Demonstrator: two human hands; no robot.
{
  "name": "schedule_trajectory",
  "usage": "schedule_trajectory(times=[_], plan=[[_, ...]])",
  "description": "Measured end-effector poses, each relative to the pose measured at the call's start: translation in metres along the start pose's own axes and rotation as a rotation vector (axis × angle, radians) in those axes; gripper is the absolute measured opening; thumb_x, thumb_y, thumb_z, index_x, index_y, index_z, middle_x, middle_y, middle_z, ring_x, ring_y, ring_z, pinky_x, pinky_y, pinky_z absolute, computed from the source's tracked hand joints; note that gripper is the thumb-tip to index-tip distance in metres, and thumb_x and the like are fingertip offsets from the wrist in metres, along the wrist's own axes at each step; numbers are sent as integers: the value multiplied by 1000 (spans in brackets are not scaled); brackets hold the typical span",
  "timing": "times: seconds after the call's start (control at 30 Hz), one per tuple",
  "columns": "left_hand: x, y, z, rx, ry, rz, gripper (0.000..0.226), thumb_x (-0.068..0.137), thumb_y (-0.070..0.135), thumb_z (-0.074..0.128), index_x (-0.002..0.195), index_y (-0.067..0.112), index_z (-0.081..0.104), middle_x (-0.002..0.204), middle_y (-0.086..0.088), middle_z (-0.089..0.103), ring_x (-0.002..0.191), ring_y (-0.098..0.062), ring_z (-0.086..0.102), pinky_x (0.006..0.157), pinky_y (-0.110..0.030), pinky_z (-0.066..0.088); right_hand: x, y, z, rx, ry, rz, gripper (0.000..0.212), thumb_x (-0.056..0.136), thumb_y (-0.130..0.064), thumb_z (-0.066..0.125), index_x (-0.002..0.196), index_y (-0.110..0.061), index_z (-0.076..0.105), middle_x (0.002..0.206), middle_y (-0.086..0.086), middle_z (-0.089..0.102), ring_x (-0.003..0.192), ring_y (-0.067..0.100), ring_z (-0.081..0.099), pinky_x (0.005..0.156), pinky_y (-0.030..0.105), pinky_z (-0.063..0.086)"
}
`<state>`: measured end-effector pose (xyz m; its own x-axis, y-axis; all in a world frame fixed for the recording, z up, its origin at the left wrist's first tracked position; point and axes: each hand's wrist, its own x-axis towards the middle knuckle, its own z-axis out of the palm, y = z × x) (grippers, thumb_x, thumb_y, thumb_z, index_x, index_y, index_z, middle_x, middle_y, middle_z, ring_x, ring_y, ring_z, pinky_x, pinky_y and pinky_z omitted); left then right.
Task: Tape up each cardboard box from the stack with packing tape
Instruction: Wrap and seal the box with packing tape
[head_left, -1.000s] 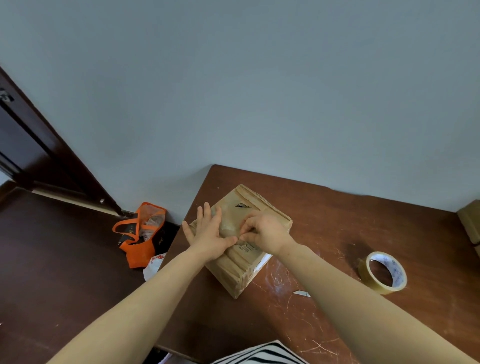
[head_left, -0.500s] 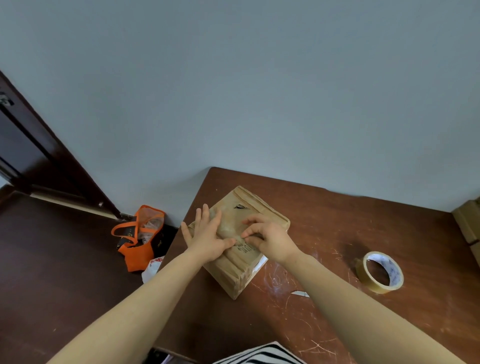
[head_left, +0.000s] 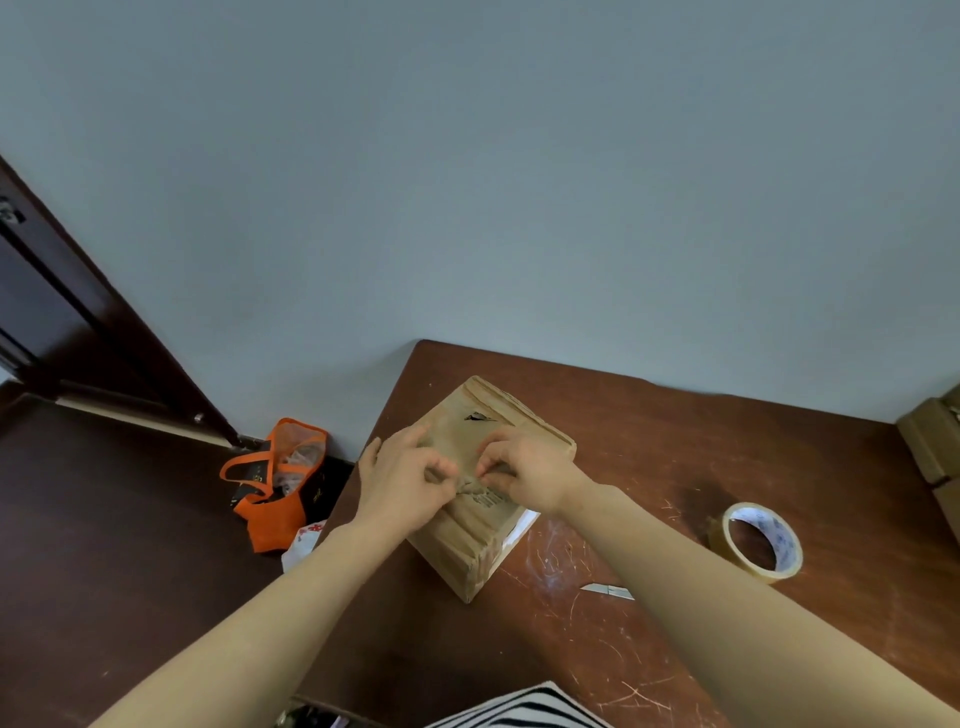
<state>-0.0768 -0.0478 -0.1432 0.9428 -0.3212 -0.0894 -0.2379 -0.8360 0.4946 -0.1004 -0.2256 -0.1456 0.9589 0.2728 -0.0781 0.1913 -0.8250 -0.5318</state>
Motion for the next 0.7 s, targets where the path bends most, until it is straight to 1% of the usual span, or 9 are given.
schedule_trajectory(times=[0.03, 0.1, 0.13, 0.17, 0.27, 0.4, 0.5, 0.6, 0.7], plan=[[-1, 0, 0, -2, -9, 10, 14, 83, 30, 70, 96, 31, 74, 152, 5, 35, 139, -11, 29, 117, -37, 10, 2, -2, -1, -32, -27, -17, 19, 92, -16, 59, 107, -10, 69, 119, 5, 57, 110, 19, 50, 76, 14, 33], [-2, -1, 0, -72, -45, -7, 18, 81, 28, 74, 99, 26, 75, 150, 4, 38, 137, -13, 34, 113, -34, 21, 6, -7, 0, -97, -82, -30, 19, 92, -18, 59, 108, -15, 69, 118, 6, 55, 111, 18, 48, 86, 26, 40], [-2, -2, 0, -112, -66, -21, 20, 80, 27, 75, 100, 23, 74, 150, 4, 38, 137, -14, 35, 111, -31, 24, 9, -9, 0, -126, -106, -32, 19, 92, -19, 59, 108, -16, 69, 118, 5, 55, 111, 19, 47, 88, 31, 42], [-1, -3, -1, -137, -85, -29, 22, 79, 26, 76, 101, 21, 73, 150, 5, 38, 137, -14, 34, 109, -30, 25, 10, -11, 0, -152, -123, -36, 19, 92, -19, 59, 108, -17, 69, 118, 5, 54, 112, 19, 47, 87, 33, 44], [-1, -4, -3, -160, -120, -27, 23, 78, 24, 78, 100, 20, 72, 151, 4, 37, 138, -15, 33, 109, -29, 25, 16, -18, -2, -242, -150, -60, 18, 92, -17, 58, 107, -15, 69, 116, 4, 54, 110, 20, 47, 83, 31, 44], [-2, -5, -2, -163, -125, -23, 22, 77, 22, 78, 98, 18, 72, 151, 3, 36, 139, -16, 32, 110, -29, 24, 23, -28, -3, -411, -224, -121, 19, 94, -16, 54, 106, -9, 66, 113, 7, 52, 106, 24, 49, 83, 35, 45], [-3, -4, -2, -165, -127, -25, 21, 78, 21, 78, 98, 16, 72, 151, 2, 36, 139, -17, 31, 110, -28, 23, 29, -31, -4, -505, -266, -193, 17, 94, -17, 52, 100, -9, 66, 99, 4, 48, 100, 23, 50, 82, 35, 45], [-2, -5, -2, -177, -133, -31, 20, 79, 21, 77, 97, 17, 72, 151, 2, 36, 139, -17, 31, 110, -30, 24, 32, -29, -6, -490, -296, -232, 15, 92, -11, 53, 98, -6, 65, 95, 1, 43, 91, 21, 46, 80, 34, 43], [-1, -5, -1, -195, -144, -35, 21, 78, 20, 77, 98, 18, 73, 151, 2, 36, 139, -17, 31, 110, -29, 22, 31, -22, -9, -373, -286, -223, 11, 92, -11, 55, 98, -6, 62, 92, 0, 42, 86, 16, 40, 76, 30, 38]])
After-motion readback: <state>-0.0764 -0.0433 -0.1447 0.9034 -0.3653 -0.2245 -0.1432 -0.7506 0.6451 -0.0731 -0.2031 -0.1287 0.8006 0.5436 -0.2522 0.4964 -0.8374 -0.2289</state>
